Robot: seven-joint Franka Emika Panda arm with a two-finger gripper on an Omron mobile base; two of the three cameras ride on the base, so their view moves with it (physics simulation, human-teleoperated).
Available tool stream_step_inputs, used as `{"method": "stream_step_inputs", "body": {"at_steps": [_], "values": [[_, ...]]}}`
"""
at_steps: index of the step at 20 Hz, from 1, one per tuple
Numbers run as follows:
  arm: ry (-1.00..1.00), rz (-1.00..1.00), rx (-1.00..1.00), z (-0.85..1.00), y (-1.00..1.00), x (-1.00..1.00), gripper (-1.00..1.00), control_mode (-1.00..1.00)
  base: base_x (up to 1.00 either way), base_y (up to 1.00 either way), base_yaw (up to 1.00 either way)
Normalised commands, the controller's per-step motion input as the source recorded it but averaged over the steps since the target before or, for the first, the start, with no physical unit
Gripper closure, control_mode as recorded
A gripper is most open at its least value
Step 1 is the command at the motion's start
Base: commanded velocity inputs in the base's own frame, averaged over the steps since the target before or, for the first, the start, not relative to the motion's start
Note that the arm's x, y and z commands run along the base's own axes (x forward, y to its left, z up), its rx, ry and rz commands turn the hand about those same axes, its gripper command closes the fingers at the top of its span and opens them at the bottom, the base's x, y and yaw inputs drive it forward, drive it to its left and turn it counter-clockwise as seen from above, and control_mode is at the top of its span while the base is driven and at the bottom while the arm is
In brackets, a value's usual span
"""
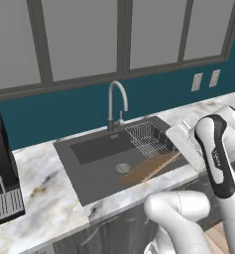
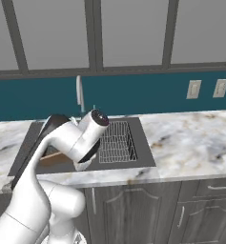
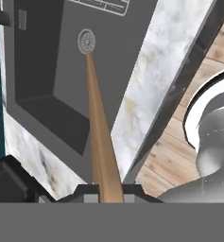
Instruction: Move the cutting board and knife to the sink. Then move spray from the cabinet to the counter.
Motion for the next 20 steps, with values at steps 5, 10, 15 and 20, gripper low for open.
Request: {"method": "stream_step_inputs", "body": {"at_steps": [5, 10, 15, 20], "values": [[0.01, 0.16, 0.22, -0.96, 0.02, 0.27, 1.0, -1.0, 0.0, 0.0, 0.0], [0.0, 0.04, 0.17, -0.88, 0.18, 0.25, 1.0, -1.0, 0.0, 0.0, 0.0], [-0.12, -0.02, 0.03, -0.72, 0.12, 0.16, 1.0, -1.0, 0.0, 0.0, 0.0], [-0.1, -0.16, 0.0, -0.34, 0.0, 0.0, 1.0, -1.0, 0.0, 0.0, 0.0]]}}
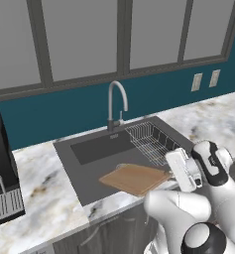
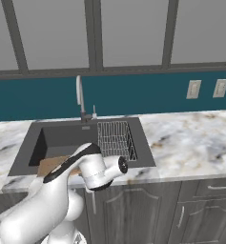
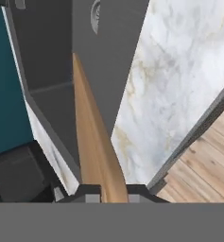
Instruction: Move the cutting board and knife to the sink. Then move spray from the cabinet to the counter.
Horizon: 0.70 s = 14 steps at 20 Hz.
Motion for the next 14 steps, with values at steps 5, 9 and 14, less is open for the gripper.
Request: {"method": "stream_step_inputs", "body": {"at_steps": [5, 9, 14], "values": [[0.0, -0.29, 0.0, -0.02, 0.03, 0.08, 1.0, -1.0, 0.0, 0.0, 0.0], [-0.07, -0.24, 0.0, 0.0, 0.3, 0.25, 1.0, -1.0, 0.0, 0.0, 0.0], [-0.11, -0.1, 0.0, -0.06, 0.57, 0.22, -1.0, -1.0, 0.0, 0.0, 0.0]]}}
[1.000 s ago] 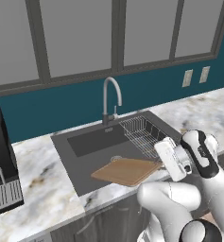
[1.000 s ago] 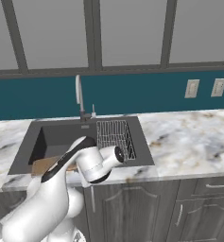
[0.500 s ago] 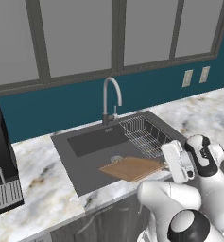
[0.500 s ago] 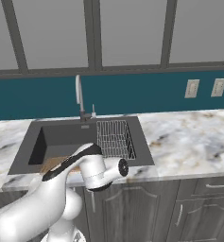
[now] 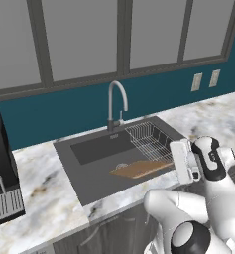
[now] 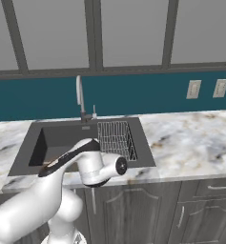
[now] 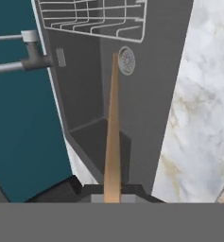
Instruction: Move the cutting board and knife to the sink. Then move spray from the cabinet to the counter.
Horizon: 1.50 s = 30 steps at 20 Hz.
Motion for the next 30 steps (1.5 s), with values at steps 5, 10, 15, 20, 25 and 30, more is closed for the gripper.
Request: {"method": "stream_step_inputs", "body": {"at_steps": [5, 10, 15, 20, 25, 30], "values": [[-0.07, -0.02, 0.0, -0.2, 0.61, 0.21, -1.0, -1.0, 0.0, 0.0, 0.0], [-0.03, 0.0, 0.0, -0.29, 0.51, 0.12, -1.0, -1.0, 0.0, 0.0, 0.0], [0.0, 0.0, 0.0, -0.29, 0.34, 0.03, -1.0, -1.0, 0.0, 0.0, 0.0], [0.0, 0.0, 0.01, -0.09, 0.04, -0.1, -1.0, -1.0, 0.0, 0.0, 0.0], [0.0, -0.01, 0.01, 0.54, 0.0, -0.29, -1.0, -1.0, 0.0, 0.0, 0.0], [-0.02, -0.03, -0.12, 0.96, 0.0, -0.4, -1.0, -1.0, 0.0, 0.0, 0.0]]}}
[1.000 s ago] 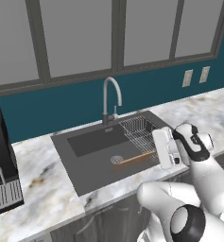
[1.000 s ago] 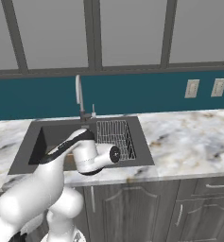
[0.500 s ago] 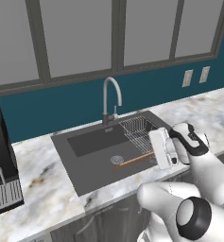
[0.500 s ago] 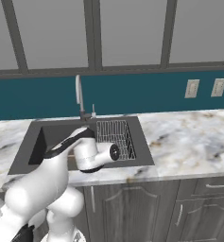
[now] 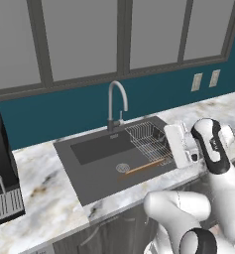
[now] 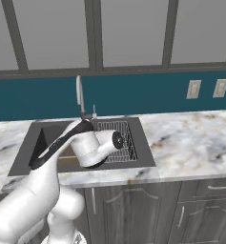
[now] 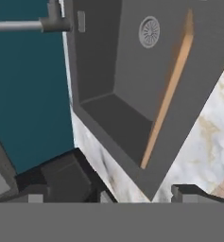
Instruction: Move the cutting board and knife to the sink. Then move spray from the cabinet to the counter.
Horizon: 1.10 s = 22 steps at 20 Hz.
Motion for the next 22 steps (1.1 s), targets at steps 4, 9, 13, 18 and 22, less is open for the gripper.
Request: {"method": "stream_step_inputs", "body": {"at_steps": [4, 9, 13, 18, 22], "values": [[0.01, -0.09, -0.43, 0.61, -0.05, -0.06, -1.0, -1.0, 0.0, 0.0, 0.0], [0.06, 0.18, -0.72, 0.15, -0.02, 0.0, -1.0, -1.0, 0.0, 0.0, 0.0], [0.29, 0.32, -0.71, 0.2, 0.23, -0.3, -1.0, -1.0, 0.0, 0.0, 0.0], [0.36, 0.16, -0.66, 0.16, 0.31, -0.21, -1.0, -1.0, 0.0, 0.0, 0.0], [-0.08, 0.0, -0.29, 0.31, 0.09, -0.46, -1.0, -1.0, 0.0, 0.0, 0.0]]}}
